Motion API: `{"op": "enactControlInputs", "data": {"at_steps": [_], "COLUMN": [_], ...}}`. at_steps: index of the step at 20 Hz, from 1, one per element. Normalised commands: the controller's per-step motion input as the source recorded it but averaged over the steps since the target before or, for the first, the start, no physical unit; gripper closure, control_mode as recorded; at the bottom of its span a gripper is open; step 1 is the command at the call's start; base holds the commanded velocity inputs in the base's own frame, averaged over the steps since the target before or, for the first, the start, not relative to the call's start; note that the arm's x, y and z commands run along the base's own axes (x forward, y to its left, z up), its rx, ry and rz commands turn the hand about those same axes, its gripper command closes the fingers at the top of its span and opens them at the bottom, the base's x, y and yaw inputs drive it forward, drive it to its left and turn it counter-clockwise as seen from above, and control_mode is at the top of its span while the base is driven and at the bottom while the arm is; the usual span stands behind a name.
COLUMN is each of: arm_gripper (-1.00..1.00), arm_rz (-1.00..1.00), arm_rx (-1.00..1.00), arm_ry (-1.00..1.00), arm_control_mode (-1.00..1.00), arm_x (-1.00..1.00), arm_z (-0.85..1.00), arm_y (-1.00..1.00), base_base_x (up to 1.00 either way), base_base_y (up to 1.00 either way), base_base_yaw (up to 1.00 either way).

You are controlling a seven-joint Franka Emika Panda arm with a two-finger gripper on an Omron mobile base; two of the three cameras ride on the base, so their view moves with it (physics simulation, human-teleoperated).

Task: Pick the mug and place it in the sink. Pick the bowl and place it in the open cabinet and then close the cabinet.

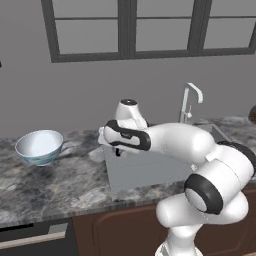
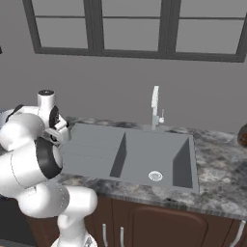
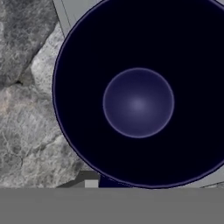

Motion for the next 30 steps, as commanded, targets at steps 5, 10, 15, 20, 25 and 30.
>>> {"op": "enactControlInputs", "data": {"at_steps": [5,10,15,20,25,30], "arm_gripper": [1.0,1.0,1.0,1.0,1.0,1.0], "arm_rz": [0.08,0.19,0.28,0.34,0.45,0.35], "arm_rx": [-0.01,-0.02,0.0,-0.01,-0.07,-0.06], "arm_ry": [0.02,0.0,0.0,0.0,-0.13,-0.04], "arm_control_mode": [-1.0,-1.0,-1.0,-1.0,-1.0,-1.0], "arm_x": [-0.05,0.0,0.0,-0.14,-0.29,-0.11], "arm_z": [0.32,0.07,0.09,0.05,0.01,-0.07], "arm_y": [-0.63,-0.63,-0.58,-0.68,-0.77,-0.82], "base_base_x": [0.0,0.0,0.0,0.0,0.0,0.0], "base_base_y": [0.0,0.0,0.0,0.0,0.0,0.0], "base_base_yaw": [0.0,0.0,0.0,0.0,0.0,0.0]}}
